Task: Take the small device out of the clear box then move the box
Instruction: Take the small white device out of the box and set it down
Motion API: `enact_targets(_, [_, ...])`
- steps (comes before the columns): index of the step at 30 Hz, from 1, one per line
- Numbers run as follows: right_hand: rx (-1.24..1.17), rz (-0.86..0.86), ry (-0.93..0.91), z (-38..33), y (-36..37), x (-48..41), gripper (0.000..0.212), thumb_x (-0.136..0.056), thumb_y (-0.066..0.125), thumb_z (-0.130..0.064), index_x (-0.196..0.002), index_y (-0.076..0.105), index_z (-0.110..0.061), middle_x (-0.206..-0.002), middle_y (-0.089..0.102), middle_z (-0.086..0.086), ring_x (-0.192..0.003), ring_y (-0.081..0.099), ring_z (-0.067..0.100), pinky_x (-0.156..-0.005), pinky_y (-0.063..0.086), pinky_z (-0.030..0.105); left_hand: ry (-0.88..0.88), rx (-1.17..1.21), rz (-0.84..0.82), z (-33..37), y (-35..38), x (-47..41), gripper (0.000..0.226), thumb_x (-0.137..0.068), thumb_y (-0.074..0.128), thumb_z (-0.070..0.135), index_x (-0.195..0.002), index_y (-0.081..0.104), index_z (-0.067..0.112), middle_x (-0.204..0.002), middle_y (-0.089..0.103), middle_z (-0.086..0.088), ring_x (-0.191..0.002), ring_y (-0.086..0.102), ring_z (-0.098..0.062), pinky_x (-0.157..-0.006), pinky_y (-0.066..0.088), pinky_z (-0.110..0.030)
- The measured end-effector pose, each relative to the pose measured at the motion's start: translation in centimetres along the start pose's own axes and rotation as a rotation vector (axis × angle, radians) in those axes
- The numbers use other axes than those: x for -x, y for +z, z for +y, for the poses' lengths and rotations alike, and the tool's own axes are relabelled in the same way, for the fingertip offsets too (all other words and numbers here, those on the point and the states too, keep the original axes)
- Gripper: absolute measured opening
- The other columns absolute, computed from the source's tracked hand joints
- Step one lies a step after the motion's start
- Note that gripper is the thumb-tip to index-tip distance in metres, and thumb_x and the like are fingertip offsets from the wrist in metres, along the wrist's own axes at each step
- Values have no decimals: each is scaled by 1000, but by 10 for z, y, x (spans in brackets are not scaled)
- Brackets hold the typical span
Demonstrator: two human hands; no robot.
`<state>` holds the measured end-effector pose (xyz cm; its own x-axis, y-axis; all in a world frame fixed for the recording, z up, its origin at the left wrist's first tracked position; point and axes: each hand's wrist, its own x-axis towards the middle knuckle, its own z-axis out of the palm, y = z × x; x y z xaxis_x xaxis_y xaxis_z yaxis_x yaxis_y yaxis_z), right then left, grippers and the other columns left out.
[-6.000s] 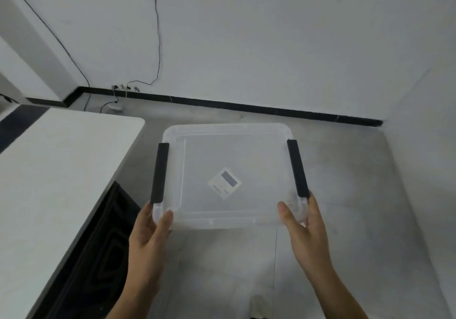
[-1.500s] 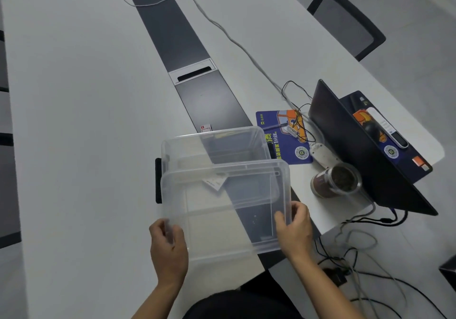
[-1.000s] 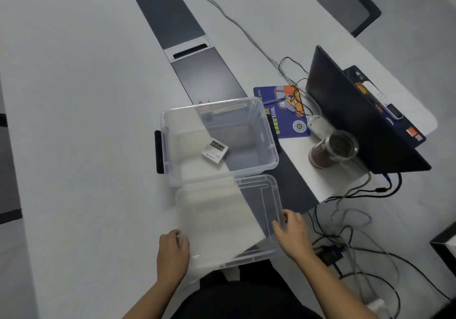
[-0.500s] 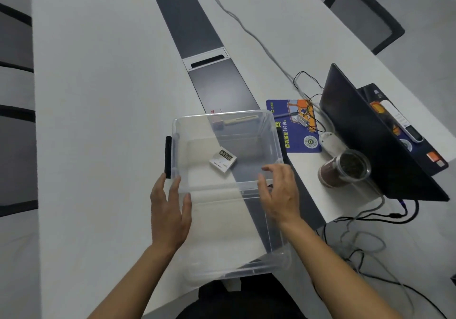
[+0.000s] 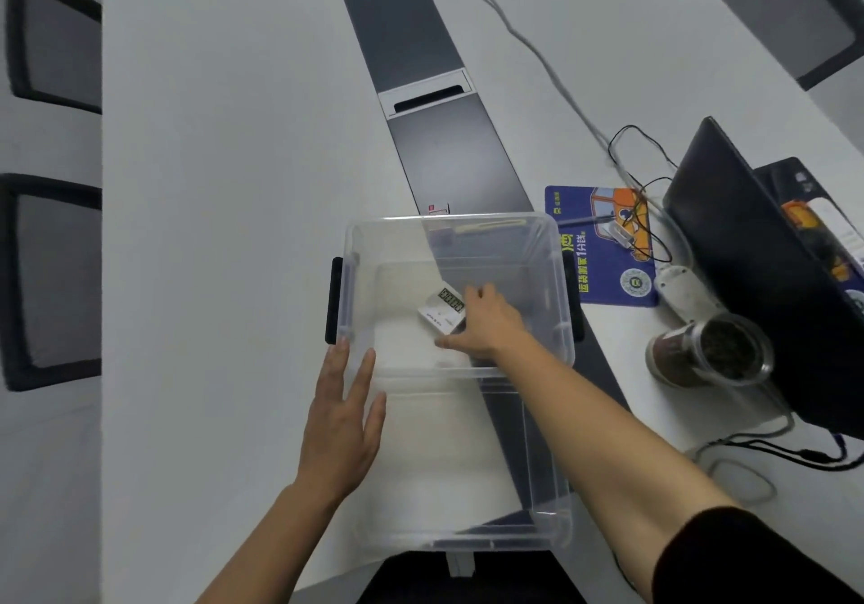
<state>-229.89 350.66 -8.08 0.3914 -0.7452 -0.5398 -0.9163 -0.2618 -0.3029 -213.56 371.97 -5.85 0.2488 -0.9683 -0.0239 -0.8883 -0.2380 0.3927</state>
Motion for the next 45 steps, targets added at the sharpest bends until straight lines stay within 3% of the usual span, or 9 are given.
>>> enact_targets(5, [67, 34, -59, -5, 1, -12, 77, -76, 71, -56, -131, 48, -8, -129, 47, 14, -112, 54, 32, -85, 49, 41, -7, -4, -1, 0, 1, 0, 61, -96, 56, 21, -154, 40, 13, -170, 14, -7, -156, 17, -26, -116, 38, -48])
enact_targets(12, [-260, 71, 60, 1, -24, 11, 60, -69, 65, -62, -101, 66, -12, -101, 63, 11, -83, 60, 27, -63, 46, 30, -23, -5, -44, 4, -9, -7, 57, -96, 50, 32, -150, 46, 12, -168, 20, -8, -153, 24, -27, -112, 42, -46])
enact_targets(16, [-410, 234, -23, 1, -43, 45, 63, -63, 62, -66, -108, 62, -21, -106, 56, 2, -96, 59, 22, -81, 55, 39, -102, 57, -34, 17, -34, -25, 59, -96, 39, 50, -129, 68, 11, -151, 52, -9, -138, 48, -30, -111, 41, -42])
enact_targets(21, [-394, 378, -259, -14, -44, 94, 59, -65, 69, -59, -110, 57, -23, -98, 50, -5, -82, 55, 12, -74, 56, 35, -400, 638, -70, 55, -91, -64, 36, -99, 54, 41, -125, 68, 20, -120, 70, 3, -105, 63, -10, -97, 51, -36])
enact_targets(25, [-392, 443, -356, -34, -37, 118, 69, -68, 70, -54, -126, 53, -22, -104, 48, -7, -80, 55, 10, -72, 56, 28, -372, 801, -254, 62, -112, -72, 35, -91, 66, 45, -117, 72, 23, -107, 76, 7, -91, 70, -3, -82, 55, -23])
enact_targets(30, [-649, 383, -290, -45, -20, 139, 56, -80, 70, -48, -131, 55, -30, -118, 50, -12, -86, 63, 7, -72, 56, 23, -209, 752, -148, 44, -113, -53, 17, -92, 70, 27, -106, 78, 31, -92, 79, 13, -77, 70, -2, -67, 52, -18])
enact_targets(34, [-1277, 99, 3, -55, -18, 152, 35, -93, 53, -56, -114, 66, -31, -112, 68, 8, -78, 70, 14, -68, 55, 27, -59, 655, -60, 29, -107, -30, 20, -89, 74, 19, -109, 77, 23, -93, 78, 14, -84, 72, -4, -76, 58, -23])
enact_targets(39, [-1491, -44, 131, -60, -5, 163, 31, -95, 62, -34, -114, 68, -10, -100, 75, 11, -83, 70, 23, -69, 54, 28, 182, 453, -47, 20, -99, 1, 26, -86, 77, 15, -112, 77, 18, -112, 72, 11, -101, 68, -1, -90, 52, -15])
enact_targets(45, [-1534, 49, 37, -63, 18, 181, 27, -94, 65, -20, -121, 65, -19, -107, 77, 6, -100, 70, 27, -88, 57, 41, -158, 750, -73, 29, -92, 26, 34, -94, 65, 10, -125, 66, 22, -125, 66, 6, -111, 66, -3, -91, 55, -19])
